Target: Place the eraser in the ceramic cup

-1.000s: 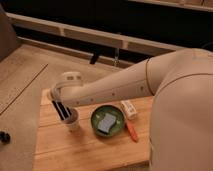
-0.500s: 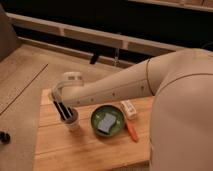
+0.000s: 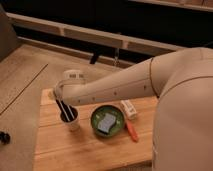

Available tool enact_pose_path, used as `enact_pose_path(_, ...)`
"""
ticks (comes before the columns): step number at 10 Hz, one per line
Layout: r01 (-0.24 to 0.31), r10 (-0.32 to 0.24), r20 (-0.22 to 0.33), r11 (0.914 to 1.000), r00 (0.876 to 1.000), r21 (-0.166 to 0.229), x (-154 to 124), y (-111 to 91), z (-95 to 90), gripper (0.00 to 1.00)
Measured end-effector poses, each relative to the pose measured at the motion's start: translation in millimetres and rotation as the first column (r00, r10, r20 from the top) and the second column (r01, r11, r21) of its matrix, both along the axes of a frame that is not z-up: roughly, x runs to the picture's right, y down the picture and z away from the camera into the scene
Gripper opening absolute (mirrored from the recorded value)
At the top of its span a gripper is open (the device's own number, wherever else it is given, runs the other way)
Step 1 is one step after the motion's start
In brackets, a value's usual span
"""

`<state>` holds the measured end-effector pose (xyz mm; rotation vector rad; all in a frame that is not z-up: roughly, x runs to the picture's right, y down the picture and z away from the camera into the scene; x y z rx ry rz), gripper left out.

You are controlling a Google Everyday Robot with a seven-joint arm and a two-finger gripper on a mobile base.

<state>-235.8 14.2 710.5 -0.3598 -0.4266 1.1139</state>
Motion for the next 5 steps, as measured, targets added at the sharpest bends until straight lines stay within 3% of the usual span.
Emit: enact_pose_path(5, -0.002, 0.002, 0.01, 1.0, 1.0, 0.004, -3.5, -2.8, -2.9, 0.8)
